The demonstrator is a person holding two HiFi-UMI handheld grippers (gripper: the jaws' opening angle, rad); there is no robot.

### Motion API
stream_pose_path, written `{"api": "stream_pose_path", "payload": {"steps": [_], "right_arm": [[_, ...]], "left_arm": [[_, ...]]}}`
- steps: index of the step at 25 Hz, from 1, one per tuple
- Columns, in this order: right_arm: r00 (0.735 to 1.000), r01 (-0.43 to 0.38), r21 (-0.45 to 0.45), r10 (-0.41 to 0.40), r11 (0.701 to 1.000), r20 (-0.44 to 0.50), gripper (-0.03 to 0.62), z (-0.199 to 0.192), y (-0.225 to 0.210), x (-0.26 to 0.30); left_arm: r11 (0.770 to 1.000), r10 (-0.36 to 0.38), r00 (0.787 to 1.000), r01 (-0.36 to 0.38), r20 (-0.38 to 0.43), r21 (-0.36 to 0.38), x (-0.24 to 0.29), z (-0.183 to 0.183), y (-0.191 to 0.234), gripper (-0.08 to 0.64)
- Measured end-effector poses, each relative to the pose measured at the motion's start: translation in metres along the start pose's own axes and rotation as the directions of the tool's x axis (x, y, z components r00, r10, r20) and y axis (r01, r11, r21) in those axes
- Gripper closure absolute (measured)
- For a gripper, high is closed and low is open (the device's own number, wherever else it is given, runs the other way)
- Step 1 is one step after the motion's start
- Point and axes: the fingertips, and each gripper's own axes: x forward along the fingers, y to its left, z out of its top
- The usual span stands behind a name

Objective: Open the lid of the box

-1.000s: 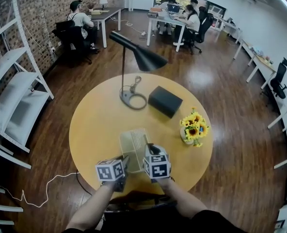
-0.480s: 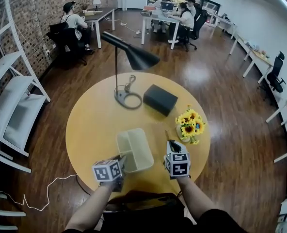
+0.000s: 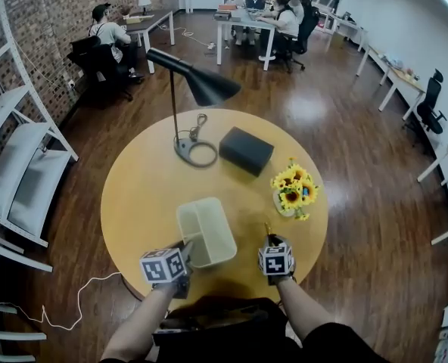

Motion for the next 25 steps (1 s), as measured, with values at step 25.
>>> {"api": "stream_pose_path", "payload": {"steps": [25], "right_arm": [[0.916, -0.137, 0.249, 0.027, 0.959, 0.399, 0.589, 0.083, -0.030, -0.105]], "left_arm": [[0.996, -0.078, 0.992, 0.083, 0.100, -0.042, -0.012, 0.008, -0.002, 0.450]]}}
